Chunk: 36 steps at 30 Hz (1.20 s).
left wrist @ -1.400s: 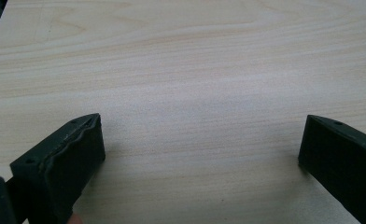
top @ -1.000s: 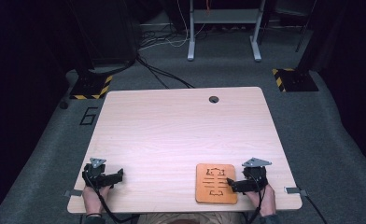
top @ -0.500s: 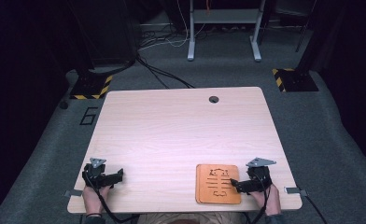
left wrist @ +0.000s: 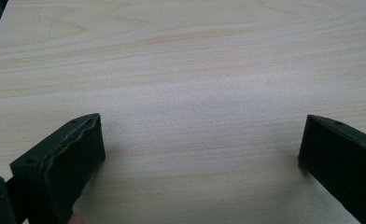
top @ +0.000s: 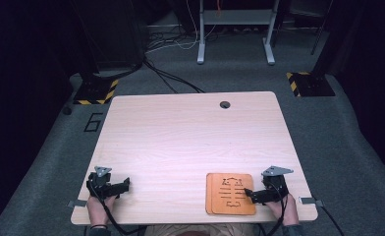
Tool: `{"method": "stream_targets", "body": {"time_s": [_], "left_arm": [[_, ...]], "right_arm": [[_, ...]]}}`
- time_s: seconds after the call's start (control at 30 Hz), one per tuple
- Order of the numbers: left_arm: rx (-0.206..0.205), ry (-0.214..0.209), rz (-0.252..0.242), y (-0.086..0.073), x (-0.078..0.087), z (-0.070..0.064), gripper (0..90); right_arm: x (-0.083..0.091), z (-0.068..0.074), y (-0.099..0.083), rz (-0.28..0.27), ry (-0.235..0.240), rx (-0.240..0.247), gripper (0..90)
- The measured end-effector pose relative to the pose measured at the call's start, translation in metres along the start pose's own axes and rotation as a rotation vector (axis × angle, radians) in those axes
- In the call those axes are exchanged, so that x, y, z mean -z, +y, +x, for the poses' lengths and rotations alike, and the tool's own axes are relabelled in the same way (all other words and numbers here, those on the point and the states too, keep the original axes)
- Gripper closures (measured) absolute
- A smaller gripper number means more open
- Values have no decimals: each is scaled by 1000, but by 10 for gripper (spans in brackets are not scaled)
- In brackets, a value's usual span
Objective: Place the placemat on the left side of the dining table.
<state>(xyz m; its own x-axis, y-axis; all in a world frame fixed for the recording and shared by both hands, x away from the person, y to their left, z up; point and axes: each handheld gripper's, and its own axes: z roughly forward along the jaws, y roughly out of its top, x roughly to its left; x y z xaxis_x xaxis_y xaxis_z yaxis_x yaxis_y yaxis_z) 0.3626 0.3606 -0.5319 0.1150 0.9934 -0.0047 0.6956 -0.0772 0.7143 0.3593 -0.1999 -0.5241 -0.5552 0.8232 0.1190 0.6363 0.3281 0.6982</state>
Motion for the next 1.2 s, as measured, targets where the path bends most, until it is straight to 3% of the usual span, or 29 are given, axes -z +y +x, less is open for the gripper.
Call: {"method": "stream_targets", "body": {"time_s": [1.2], "left_arm": [[1, 0, -1, 0, 0, 0, 2]], "right_arm": [[5, -8, -4, 4, 3, 3, 3]]}}
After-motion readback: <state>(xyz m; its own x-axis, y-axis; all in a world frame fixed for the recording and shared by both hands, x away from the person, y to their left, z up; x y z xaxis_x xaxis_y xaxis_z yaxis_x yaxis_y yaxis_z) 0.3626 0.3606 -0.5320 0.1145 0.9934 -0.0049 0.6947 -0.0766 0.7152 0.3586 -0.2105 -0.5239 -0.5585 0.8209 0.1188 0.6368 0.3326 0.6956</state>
